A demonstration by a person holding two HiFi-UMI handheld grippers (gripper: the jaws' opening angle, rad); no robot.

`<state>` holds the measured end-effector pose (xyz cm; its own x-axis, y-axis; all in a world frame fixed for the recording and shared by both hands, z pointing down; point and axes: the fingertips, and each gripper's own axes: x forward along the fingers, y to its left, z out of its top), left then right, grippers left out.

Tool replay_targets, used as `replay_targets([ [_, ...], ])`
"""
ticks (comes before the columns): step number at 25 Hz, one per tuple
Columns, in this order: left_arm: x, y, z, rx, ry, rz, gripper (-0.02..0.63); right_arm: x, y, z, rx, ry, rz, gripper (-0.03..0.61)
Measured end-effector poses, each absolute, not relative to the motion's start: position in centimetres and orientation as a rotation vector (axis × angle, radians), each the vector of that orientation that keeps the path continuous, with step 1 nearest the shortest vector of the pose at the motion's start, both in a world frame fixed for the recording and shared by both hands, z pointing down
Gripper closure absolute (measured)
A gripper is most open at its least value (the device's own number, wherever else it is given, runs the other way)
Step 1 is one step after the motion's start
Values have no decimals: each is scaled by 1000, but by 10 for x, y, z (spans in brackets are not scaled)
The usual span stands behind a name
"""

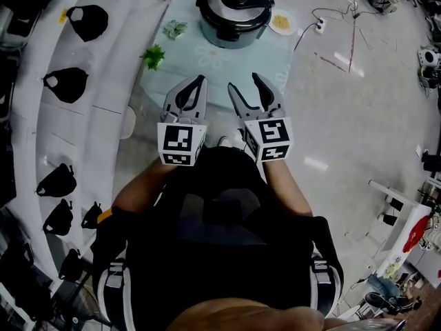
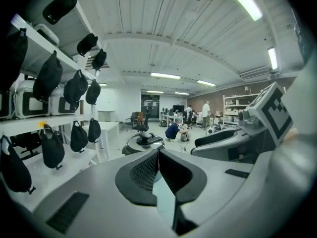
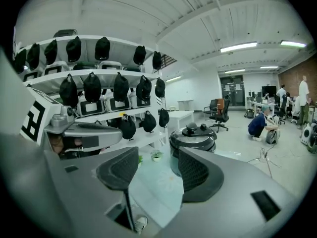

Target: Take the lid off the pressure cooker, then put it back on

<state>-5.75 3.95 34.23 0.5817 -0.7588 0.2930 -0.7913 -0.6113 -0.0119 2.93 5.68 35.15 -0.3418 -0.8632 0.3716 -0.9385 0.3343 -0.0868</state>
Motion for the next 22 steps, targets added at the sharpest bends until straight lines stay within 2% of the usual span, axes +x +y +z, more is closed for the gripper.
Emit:
replay_targets([
  [11,-56,124,337,2647,-1422,428,604,35,134,339,1543,-2407,355,311],
  [22,-67,146,333,2693,-1366,449,604,17,153,321,1580,-2402,333,310],
])
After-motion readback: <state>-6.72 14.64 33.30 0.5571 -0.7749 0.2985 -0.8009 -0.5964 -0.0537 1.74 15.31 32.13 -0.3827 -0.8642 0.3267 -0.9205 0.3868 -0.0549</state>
